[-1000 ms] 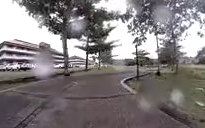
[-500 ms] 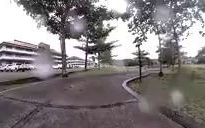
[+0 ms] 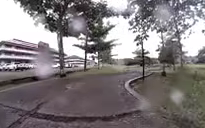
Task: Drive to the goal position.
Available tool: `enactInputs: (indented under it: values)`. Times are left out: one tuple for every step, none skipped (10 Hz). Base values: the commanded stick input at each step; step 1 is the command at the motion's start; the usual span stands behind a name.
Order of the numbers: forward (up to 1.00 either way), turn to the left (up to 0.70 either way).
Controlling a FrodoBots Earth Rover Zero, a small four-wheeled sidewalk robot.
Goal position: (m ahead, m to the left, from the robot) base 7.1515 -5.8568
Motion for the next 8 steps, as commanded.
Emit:
enactInputs:
  values:
    - [0.69, 0.0]
    - [0.69, 0.0]
    - [0.69, 0.0]
    - [0.69, 0.0]
    - [0.69, 0.0]
    - [0.69, 0.0]
    - [0.69, 0.0]
    - [0.69, 0.0]
